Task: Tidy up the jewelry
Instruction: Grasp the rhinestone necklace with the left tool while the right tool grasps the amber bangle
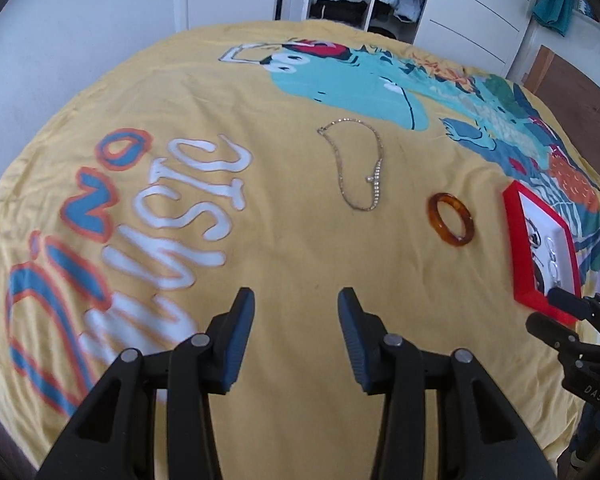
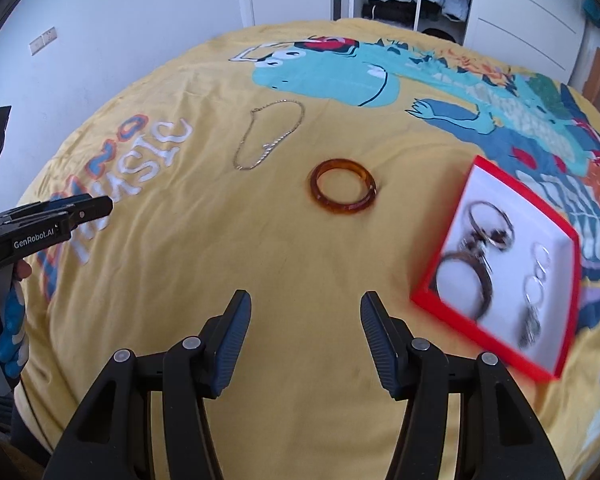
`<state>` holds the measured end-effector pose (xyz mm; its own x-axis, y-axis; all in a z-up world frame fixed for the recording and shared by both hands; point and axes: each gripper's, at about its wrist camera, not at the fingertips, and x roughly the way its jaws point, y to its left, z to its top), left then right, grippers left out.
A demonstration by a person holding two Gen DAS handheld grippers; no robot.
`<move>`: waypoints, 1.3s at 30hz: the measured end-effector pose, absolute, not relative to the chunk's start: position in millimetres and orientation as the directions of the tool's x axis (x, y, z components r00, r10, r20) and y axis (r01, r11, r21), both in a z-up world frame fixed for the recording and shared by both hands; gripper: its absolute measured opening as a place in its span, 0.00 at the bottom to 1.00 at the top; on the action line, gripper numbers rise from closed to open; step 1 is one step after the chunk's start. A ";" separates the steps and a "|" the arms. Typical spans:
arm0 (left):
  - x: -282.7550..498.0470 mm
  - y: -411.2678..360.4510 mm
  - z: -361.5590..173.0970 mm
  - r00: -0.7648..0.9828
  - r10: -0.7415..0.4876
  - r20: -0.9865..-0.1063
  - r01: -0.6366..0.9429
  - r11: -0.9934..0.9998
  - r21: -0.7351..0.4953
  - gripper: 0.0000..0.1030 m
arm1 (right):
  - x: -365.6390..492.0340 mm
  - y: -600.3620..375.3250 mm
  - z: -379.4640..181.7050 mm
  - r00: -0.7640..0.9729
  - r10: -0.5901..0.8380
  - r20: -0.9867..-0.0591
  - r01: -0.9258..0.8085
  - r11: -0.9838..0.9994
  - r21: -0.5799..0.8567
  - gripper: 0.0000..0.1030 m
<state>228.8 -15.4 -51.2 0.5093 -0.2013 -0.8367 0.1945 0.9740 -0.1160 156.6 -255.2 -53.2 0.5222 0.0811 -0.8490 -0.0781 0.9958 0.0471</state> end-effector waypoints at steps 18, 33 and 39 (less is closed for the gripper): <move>372.5 -106.5 -107.4 0.437 -0.292 -0.851 0.299 0.939 -0.168 0.54 | 289.9 -298.3 -105.9 0.490 0.105 -0.865 -0.027 0.994 0.105 0.59; 393.9 -113.9 -137.0 0.437 -0.264 -0.860 0.285 0.947 -0.146 0.54 | 317.9 -307.4 -140.4 0.453 0.064 -0.889 0.021 0.996 0.083 0.45; 391.9 -118.1 -139.4 0.465 -0.244 -0.851 0.293 0.949 -0.112 0.54 | 321.0 -301.2 -146.5 0.461 0.035 -0.887 0.044 0.997 0.062 0.45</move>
